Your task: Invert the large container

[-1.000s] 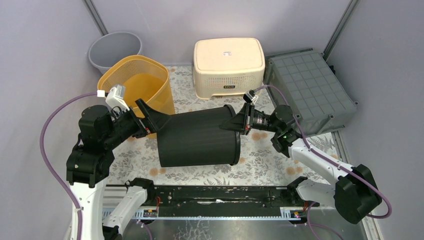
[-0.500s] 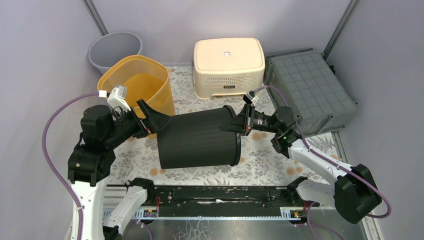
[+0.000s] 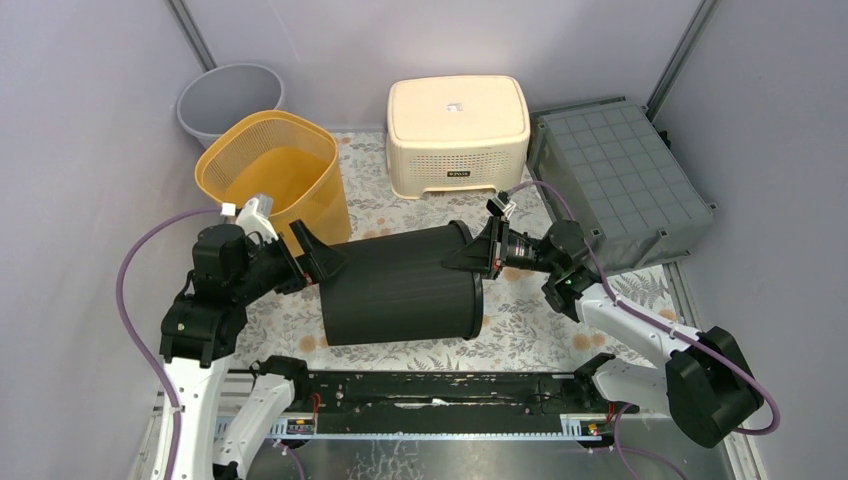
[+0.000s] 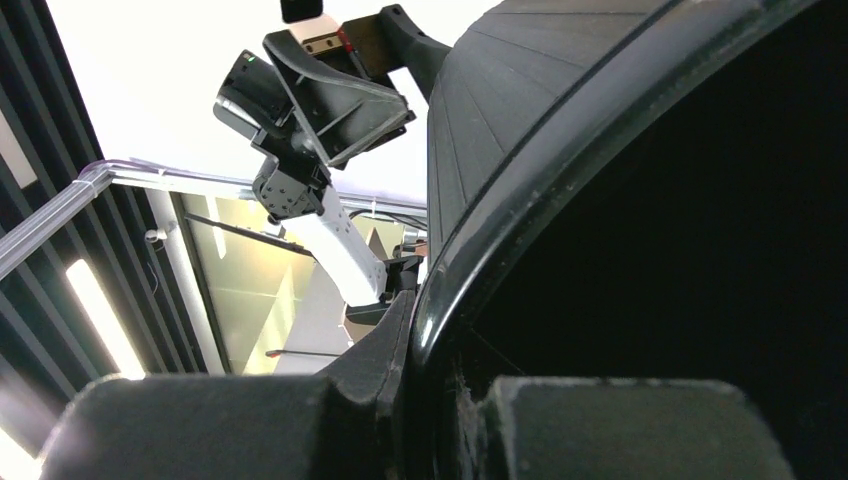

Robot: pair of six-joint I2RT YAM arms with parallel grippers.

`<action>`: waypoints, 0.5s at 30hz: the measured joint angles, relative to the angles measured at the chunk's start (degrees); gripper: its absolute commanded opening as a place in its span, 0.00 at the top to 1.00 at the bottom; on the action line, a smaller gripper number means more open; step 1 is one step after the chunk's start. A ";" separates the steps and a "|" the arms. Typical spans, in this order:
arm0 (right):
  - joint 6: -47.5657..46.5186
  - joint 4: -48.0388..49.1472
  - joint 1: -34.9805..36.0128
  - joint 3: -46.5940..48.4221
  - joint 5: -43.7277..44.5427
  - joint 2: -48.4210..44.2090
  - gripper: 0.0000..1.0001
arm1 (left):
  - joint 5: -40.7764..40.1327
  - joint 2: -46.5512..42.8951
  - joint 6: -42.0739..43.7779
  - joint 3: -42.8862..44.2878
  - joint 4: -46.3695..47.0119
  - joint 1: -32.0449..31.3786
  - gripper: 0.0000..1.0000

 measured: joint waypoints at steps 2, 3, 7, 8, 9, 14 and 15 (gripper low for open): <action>0.00 0.24 0.00 -0.11 -0.02 0.00 1.00 | -0.42 -0.42 -0.02 -1.68 0.00 0.00 0.00; -0.02 0.33 0.00 -0.15 -0.02 0.00 1.00 | -0.57 -0.59 -0.02 -2.19 -0.02 0.00 0.00; -0.02 0.35 0.00 -0.26 -0.04 0.00 1.00 | -1.29 -1.07 0.00 -2.69 0.24 0.00 0.00; -0.02 0.35 0.00 -0.33 -0.07 0.00 1.00 | -1.42 -1.09 0.00 -2.69 0.35 0.00 0.00; 0.00 0.48 0.00 -0.42 -0.07 0.00 1.00 | -1.46 -1.09 -0.02 -2.69 0.48 0.00 0.00; 0.00 1.22 0.00 -1.01 -0.09 0.00 1.00 | -1.49 -1.07 0.00 -2.69 1.05 0.00 0.00; 0.00 1.22 0.00 -1.05 -0.11 0.00 1.00 | -1.49 -1.07 0.00 -2.69 1.07 0.00 0.00</action>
